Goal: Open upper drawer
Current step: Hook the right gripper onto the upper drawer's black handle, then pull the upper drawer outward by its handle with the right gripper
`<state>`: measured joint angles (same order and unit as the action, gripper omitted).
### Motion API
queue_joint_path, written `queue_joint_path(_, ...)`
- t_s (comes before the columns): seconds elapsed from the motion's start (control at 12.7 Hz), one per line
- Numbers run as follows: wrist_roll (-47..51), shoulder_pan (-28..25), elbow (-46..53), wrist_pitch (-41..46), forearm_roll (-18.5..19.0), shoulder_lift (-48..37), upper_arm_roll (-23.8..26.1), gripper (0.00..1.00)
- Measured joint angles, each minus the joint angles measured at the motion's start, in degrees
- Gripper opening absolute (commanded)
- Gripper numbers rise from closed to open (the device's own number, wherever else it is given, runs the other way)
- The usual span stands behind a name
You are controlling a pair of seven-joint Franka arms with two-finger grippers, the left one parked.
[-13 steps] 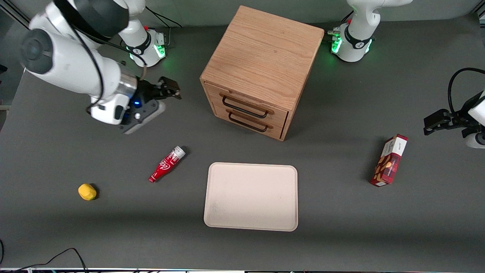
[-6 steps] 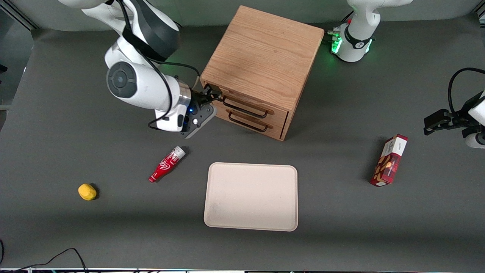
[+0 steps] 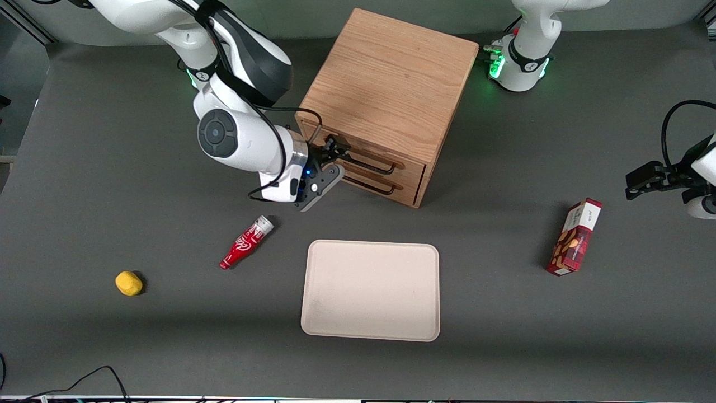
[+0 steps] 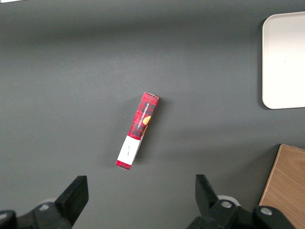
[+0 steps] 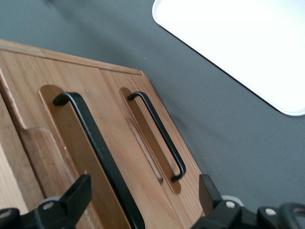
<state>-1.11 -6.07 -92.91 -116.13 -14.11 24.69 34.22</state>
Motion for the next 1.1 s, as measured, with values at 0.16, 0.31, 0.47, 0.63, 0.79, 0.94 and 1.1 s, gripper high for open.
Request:
queue_joint_path(0.16, 0.06, -0.83, -0.85, -2.20, 0.00, 0.54, 0.16, 1.00)
queue_joint_path(0.31, 0.26, -1.77, -1.74, -4.52, 0.00, 1.16, 0.36, 1.00)
queue_joint_path(0.47, 0.28, -2.06, -3.26, -6.94, 0.00, 1.29, 0.44, 1.00)
queue_joint_path(0.63, 0.28, -2.05, -4.17, -8.15, 0.39, 1.39, 0.43, 1.00)
queue_joint_path(0.79, 0.28, -2.06, -4.86, -8.67, 1.44, 1.58, 0.43, 1.00)
queue_joint_path(0.94, 0.28, -2.00, -5.03, -8.78, 2.92, 1.67, 0.45, 1.00)
queue_joint_path(1.1, 0.28, -1.79, -4.88, -9.07, 5.44, 1.67, 0.46, 1.00)
